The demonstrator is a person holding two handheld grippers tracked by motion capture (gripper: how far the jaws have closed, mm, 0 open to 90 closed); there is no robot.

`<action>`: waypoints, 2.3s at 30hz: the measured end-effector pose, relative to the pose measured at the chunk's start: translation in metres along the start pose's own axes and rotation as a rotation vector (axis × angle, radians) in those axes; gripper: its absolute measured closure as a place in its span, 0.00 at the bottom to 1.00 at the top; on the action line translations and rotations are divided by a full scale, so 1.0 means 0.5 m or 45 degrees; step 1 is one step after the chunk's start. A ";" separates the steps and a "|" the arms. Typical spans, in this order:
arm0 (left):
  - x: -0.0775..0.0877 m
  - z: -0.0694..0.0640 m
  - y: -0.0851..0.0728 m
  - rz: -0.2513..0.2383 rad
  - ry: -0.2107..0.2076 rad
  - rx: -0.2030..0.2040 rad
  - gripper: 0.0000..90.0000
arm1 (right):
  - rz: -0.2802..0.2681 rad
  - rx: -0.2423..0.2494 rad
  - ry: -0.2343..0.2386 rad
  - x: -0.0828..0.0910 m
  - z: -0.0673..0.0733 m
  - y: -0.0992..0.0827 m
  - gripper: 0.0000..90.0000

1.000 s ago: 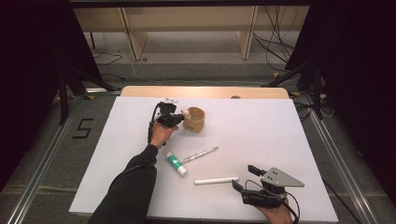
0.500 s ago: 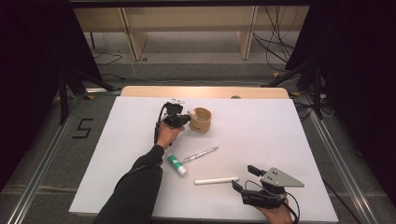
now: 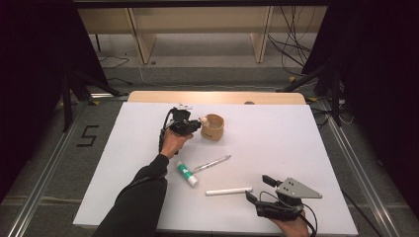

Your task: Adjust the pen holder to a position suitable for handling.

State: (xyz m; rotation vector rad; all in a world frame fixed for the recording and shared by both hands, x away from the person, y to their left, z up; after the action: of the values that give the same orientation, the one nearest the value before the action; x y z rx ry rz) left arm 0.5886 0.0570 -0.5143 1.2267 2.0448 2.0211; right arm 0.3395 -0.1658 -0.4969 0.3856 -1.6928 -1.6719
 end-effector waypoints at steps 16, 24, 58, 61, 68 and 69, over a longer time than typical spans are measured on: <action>0.099 0.032 -0.025 -0.012 -0.053 0.133 0.44 | 0.001 -0.005 -0.003 -0.003 0.002 0.000 0.24; 0.151 0.033 -0.054 -0.032 -0.085 0.126 0.34 | 0.012 -0.004 0.002 -0.005 0.006 -0.001 0.24; 0.279 -0.012 -0.110 -0.097 -0.146 0.003 0.21 | 0.088 0.060 0.071 -0.053 0.060 0.016 0.24; 0.289 -0.015 -0.119 -0.106 -0.155 -0.008 0.20 | 0.095 0.068 0.083 -0.068 0.067 0.022 0.24; 0.305 -0.020 -0.131 -0.129 -0.165 -0.008 0.20 | 0.115 0.080 0.095 -0.089 0.076 0.027 0.24; 0.310 -0.021 -0.134 -0.141 -0.169 0.004 0.20 | 0.126 0.083 0.096 -0.096 0.077 0.027 0.24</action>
State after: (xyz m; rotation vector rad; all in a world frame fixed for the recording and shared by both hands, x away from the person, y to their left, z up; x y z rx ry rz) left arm 0.4422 0.1388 -0.4927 1.1851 2.0078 1.8373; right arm 0.3513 -0.1042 -0.4935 0.3847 -1.6862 -1.5157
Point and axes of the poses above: each handheld gripper's, and its own axes: x roughly backward along the jaws, y roughly out of its top, z roughly to its left, the point moved 9 cm from there along -x, roughly forward along the jaws, and after that the axes turned 7 degrees about -z, right-handed, at the moved point
